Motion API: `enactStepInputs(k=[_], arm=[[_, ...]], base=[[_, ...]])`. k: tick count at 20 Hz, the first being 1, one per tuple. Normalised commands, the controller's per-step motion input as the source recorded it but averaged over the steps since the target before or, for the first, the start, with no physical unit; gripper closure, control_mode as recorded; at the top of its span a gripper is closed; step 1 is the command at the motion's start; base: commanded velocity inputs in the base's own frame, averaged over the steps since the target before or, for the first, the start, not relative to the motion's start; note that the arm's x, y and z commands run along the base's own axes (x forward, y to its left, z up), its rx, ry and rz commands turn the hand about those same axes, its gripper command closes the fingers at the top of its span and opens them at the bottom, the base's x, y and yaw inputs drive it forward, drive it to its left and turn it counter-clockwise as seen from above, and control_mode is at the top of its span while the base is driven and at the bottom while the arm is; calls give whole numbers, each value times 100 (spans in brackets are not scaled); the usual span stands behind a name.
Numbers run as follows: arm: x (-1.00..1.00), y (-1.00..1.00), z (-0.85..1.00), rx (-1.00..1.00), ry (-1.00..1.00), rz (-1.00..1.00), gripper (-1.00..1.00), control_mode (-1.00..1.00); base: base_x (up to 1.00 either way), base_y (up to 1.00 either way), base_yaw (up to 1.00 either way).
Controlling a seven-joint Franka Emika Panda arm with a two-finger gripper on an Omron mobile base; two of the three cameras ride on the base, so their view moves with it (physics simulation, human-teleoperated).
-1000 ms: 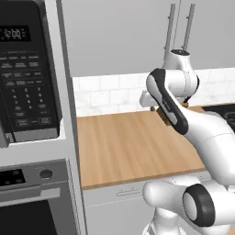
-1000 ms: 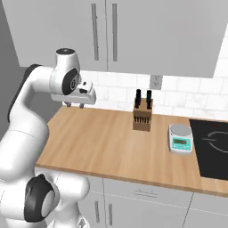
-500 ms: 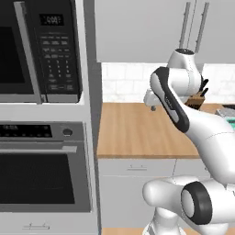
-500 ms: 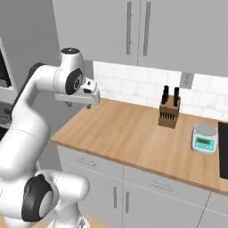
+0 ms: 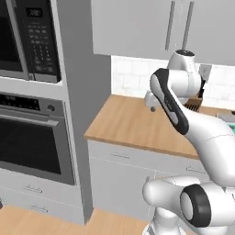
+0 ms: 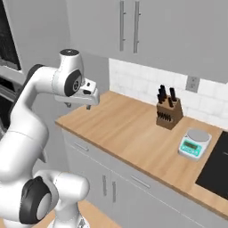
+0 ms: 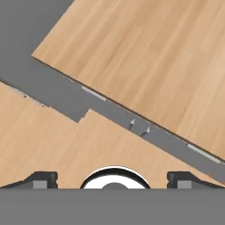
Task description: Take a straw from the drawer in front and place it inside the glass cup on the dining counter.
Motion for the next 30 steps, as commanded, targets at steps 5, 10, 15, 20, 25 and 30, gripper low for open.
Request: enactStepInputs(k=[5, 10, 15, 20, 25, 30], arm=[[0, 0, 0, 0, 0, 0, -100, 100], [0, 0, 0, 0, 0, 0, -100, 100], [0, 0, 0, 0, 0, 0, -100, 100], [0, 0, 0, 0, 0, 0, -100, 100], [0, 0, 0, 0, 0, 0, -100, 100], [0, 0, 0, 0, 0, 0, -100, 100]], base=[[-17, -43, 47], [6, -44, 40], [-1, -45, 38], [0, -42, 39], [-11, -62, 36], [-29, -66, 31]])
